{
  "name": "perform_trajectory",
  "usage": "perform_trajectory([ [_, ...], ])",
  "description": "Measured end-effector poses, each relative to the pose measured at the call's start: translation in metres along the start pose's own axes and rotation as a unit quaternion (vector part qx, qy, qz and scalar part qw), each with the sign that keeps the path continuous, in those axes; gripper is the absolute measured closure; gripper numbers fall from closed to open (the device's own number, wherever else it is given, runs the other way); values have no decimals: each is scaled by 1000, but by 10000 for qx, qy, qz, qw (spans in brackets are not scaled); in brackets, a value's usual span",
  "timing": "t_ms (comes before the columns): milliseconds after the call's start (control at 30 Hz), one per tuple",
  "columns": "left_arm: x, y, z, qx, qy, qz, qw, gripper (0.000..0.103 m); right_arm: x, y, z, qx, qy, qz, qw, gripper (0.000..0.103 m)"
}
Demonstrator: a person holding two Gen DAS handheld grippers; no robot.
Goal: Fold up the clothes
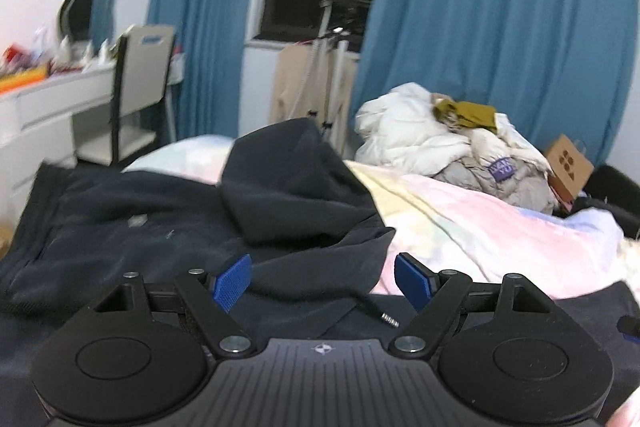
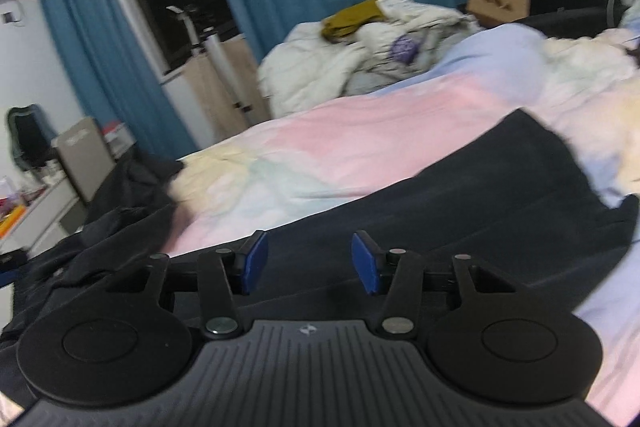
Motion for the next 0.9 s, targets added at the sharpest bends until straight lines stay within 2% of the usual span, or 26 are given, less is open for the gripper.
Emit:
perform_trajectory([
  [133, 32, 17, 7, -115, 235, 171, 9995, 22, 14, 12, 21, -236, -378, 185, 9988, 56],
  [333, 61, 29, 41, -437, 277, 369, 9980, 22, 56, 7, 65, -240, -889, 606, 9939, 56],
  [467, 69, 31, 63, -571, 304, 410, 9971, 22, 110, -17, 108, -136, -1214, 831, 9890, 56],
  [600, 77, 33, 83, -765, 236, 326, 9963, 22, 175, -55, 182, -178, -1516, 979, 9834, 55],
  [667, 84, 34, 90, -920, 254, 324, 9949, 23, 207, -75, 224, -378, -1513, 938, 9833, 55],
  [800, 94, 35, 98, -892, 256, 197, 9955, 23, 264, -96, 301, -834, -1394, 902, 9826, 55],
  [900, 103, 40, 106, -994, 364, 116, 9943, 23, 305, -100, 344, -1161, -1087, 871, 9834, 56],
])
Point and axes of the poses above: each gripper's, at about its wrist camera, not at the fingertips, and x roughly the way its jaws point, z to its left, y to its underside, the point moved 6 cm from there along x, roughly the way its jaws point, and after that the axes turned 6 degrees about y, right-handed, at the moved point
